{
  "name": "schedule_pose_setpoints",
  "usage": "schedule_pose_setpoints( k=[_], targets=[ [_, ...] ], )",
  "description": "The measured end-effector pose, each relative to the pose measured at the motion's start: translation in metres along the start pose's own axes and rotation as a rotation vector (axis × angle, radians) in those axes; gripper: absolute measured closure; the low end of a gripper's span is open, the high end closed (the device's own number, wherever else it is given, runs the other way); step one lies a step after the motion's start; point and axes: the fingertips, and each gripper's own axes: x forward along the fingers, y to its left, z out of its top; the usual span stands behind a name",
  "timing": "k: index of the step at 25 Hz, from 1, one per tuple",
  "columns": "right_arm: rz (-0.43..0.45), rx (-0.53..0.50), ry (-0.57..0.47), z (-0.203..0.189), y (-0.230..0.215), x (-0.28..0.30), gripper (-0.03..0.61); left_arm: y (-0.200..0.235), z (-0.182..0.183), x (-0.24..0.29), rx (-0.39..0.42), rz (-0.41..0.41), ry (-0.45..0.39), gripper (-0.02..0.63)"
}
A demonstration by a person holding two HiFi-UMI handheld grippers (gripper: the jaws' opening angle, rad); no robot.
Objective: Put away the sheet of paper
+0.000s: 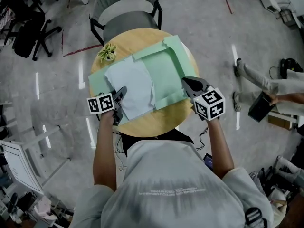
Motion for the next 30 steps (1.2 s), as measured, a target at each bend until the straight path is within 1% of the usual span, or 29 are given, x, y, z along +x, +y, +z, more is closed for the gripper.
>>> schedule_pose_setpoints(
  k=[3,7,13,18,22,30],
  targets=[
    [0.01,0.01,0.006,-0.002,0.0,-0.001,0.552,0.003,0.005,-0.004,0.045,0.029,0.008,0.595],
    [0.011,0.018,0.012,-0.006,-0.002,-0.001,0.552,0.007,0.007,-0.012,0.052,0.049,0.003,0.595],
    [0.01,0.023,0.015,-0.009,-0.003,0.001,0.552,0.01,0.006,-0.024,0.092,0.071,0.01,0.595],
    [0.003,0.03,0.011,-0.011,-0.001,0.002,0.552,0.005,0.006,-0.033,0.108,0.065,0.004,0.595],
    [0.009,0.029,0.015,-0.01,0.001,0.004,0.552,-0.007,0.004,-0.029,0.143,0.033,0.032,0.595],
    [0.021,0.027,0.018,-0.016,0.011,0.002,0.552,-0.011,-0.002,-0.024,0.168,0.023,0.054,0.595]
  ],
)
